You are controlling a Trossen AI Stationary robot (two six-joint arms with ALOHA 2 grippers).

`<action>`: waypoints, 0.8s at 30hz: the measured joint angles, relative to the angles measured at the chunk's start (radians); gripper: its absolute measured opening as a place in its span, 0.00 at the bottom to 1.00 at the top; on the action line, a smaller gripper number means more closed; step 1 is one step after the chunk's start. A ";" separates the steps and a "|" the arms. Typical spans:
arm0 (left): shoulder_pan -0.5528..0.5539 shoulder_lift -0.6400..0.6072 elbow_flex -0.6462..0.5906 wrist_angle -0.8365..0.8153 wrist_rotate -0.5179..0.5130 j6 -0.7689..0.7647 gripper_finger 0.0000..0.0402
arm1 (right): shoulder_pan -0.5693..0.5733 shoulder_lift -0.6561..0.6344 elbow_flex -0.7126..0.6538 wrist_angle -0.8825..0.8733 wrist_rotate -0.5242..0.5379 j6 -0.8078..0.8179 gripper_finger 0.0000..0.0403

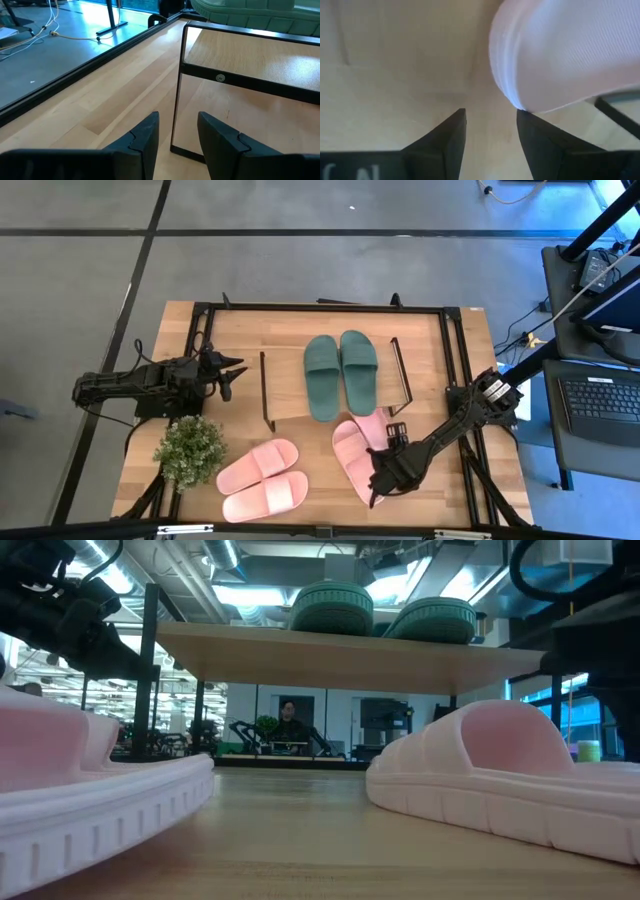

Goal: Pick and place slides into the shelf
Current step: Put the pink slide under the shelf

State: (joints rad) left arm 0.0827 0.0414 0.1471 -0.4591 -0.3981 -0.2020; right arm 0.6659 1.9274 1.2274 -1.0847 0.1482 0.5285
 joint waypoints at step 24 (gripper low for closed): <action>0.000 0.000 0.000 0.000 0.000 -0.006 0.32 | 0.007 -0.002 0.001 0.181 -0.019 -0.052 0.44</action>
State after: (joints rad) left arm 0.0829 0.0417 0.1471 -0.4591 -0.3981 -0.2077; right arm 0.6733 1.9256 1.2282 -0.9038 0.1295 0.4764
